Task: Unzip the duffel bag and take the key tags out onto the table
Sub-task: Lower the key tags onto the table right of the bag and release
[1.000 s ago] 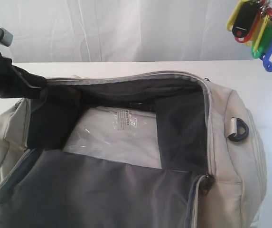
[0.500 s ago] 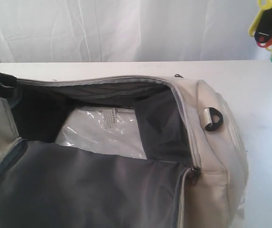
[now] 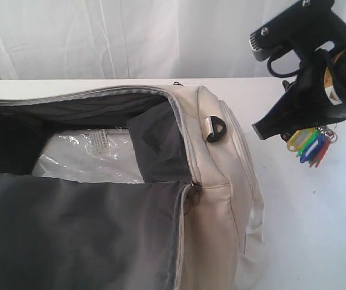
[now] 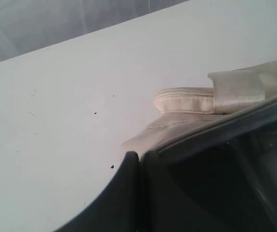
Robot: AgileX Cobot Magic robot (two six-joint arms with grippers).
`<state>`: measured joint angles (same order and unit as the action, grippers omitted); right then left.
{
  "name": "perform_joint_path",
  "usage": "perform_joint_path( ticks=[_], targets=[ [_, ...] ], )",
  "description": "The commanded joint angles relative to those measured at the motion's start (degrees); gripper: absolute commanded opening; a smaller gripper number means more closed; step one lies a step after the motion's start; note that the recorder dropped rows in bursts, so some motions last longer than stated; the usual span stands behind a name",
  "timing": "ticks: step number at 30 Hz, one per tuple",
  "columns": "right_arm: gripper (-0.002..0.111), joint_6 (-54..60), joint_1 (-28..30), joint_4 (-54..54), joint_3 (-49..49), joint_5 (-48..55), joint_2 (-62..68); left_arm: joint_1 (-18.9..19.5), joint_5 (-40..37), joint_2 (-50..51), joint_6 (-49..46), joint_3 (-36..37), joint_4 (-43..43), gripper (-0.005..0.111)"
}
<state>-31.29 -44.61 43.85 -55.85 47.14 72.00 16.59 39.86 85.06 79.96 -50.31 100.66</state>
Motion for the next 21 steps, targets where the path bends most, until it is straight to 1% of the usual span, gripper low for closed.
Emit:
perform_joint_path(
  ticks=[1, 4, 8, 10, 13, 21],
  targets=[
    [0.000, -2.4, 4.4, 1.0, 3.2, -4.0, 3.1, 0.9, -3.9, -0.4, -0.4, -0.2, -0.7, 0.003],
    [0.000, -2.4, 5.7, -0.6, 5.2, -6.3, 3.5, 0.9, -3.5, -0.4, -0.4, -0.2, -0.7, 0.003],
    [0.000, -2.6, 5.9, -1.1, 6.9, -13.2, 3.5, 0.9, -3.4, -0.4, -0.4, -0.2, -0.7, 0.003],
    [0.000, -4.6, 5.9, -1.2, 7.4, -15.8, 3.7, 0.9, -3.1, -0.4, -0.4, -0.2, -0.7, 0.003],
    [0.000, -8.0, 5.9, -0.5, 8.0, -15.6, 5.1, 0.9, -2.0, -0.4, -0.4, -0.2, -0.7, 0.003],
    [0.000, -8.1, 5.9, -2.0, 8.0, -14.2, 9.6, 0.9, -1.8, -0.4, -0.4, -0.2, -0.7, 0.003]
  ],
)
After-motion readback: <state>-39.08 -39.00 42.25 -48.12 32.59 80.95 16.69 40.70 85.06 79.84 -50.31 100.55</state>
